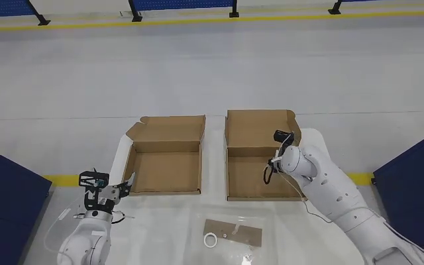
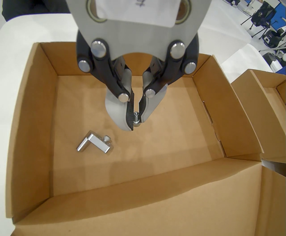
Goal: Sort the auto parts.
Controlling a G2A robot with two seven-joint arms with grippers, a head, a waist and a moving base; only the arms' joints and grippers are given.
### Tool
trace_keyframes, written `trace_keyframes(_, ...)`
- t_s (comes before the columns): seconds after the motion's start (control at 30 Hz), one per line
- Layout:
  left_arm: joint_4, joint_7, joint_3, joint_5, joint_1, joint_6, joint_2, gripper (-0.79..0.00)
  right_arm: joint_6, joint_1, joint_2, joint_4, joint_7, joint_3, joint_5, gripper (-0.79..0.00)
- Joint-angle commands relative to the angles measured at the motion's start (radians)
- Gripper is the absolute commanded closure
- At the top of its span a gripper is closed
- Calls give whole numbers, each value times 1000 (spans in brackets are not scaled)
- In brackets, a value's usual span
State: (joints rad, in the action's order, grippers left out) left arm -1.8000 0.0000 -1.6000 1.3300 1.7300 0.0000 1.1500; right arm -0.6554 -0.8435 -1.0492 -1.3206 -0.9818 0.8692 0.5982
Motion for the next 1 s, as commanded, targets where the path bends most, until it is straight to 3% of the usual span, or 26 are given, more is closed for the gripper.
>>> trace_keyframes(0.0, 0, 0, 0, 0, 0, 0, 0, -785, 1, 0, 0, 0, 0, 0, -1, 0)
trace_keyframes(0.27, 0, 0, 0, 0, 0, 0, 0, -785, 26, -7, -13, 31, 36, -14, -1, 0)
trace_keyframes(0.97, 0, 0, 0, 0, 0, 0, 0, -785, -10, 84, -103, 235, 94, -115, -6, 0)
